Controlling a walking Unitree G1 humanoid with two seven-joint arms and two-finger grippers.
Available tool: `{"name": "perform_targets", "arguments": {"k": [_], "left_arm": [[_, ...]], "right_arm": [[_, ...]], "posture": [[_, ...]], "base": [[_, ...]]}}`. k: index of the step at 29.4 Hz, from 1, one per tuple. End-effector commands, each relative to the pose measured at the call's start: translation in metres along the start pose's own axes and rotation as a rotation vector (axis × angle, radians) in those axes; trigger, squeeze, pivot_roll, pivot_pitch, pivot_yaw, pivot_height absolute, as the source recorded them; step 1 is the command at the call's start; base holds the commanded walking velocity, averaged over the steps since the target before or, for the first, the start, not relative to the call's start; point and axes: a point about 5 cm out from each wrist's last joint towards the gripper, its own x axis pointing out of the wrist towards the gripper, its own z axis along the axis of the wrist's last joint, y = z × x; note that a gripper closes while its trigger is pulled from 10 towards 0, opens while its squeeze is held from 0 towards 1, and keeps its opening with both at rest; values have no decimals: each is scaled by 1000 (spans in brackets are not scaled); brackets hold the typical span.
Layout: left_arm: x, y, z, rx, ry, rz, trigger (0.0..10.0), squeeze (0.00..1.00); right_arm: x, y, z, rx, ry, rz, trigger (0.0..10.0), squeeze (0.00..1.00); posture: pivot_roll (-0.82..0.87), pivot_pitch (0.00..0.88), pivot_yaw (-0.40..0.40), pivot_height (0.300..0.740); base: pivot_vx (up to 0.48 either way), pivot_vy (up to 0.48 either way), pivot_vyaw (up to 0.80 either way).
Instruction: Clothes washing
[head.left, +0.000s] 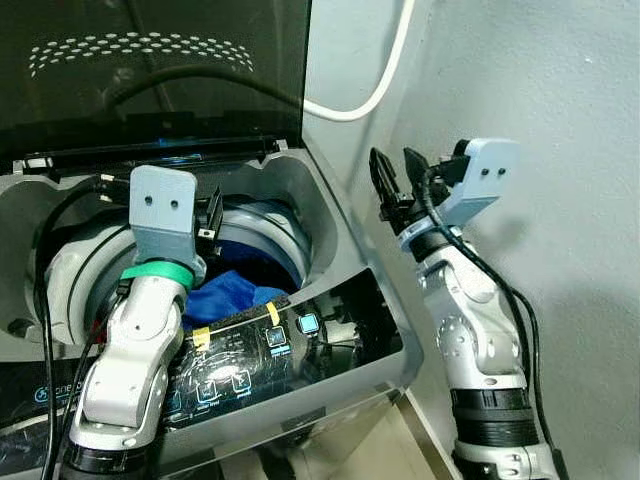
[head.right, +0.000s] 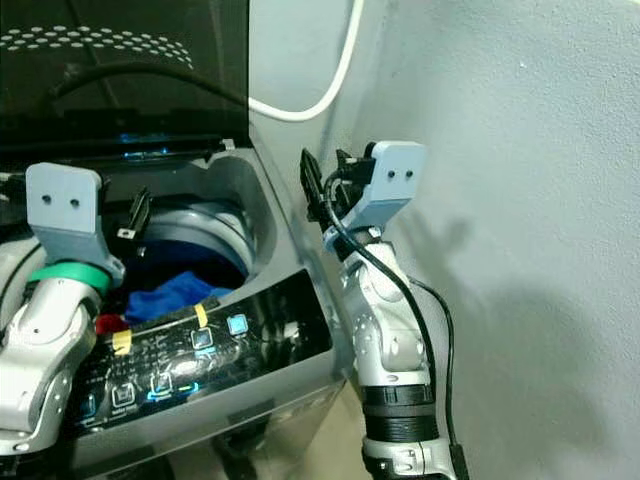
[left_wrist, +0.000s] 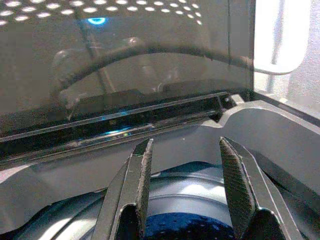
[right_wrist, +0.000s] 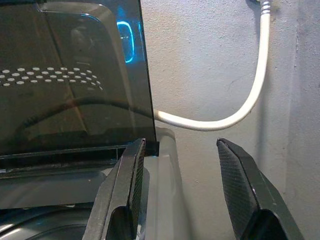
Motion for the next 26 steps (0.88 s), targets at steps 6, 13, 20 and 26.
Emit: {"name": "perform_targets", "arguments": {"k": [6,13,20,26], "left_arm": [[0,-5,-8,-2,33,-24,10000,0],[3,-4,-5,-28,18,-1,10000,0],[1,-5,-4,-37,15,-16,10000,0],[0,-6,-6,-42,28,-34,10000,0]], "right_arm": [[-3,-4,-4,-49,17,-9,10000,0],[-2,-3,-3,-59,10,-5,10000,0],[-1,-5,0,-70,4,-5,10000,0],[-1,-6,0,-73,3,-11,10000,0]], "posture": [[55,62,-78,740],[53,60,-83,740],[51,59,-86,740],[52,56,-86,740]], "base": [[0,0,800],[0,0,800],[0,0,800],[0,0,800]]}}
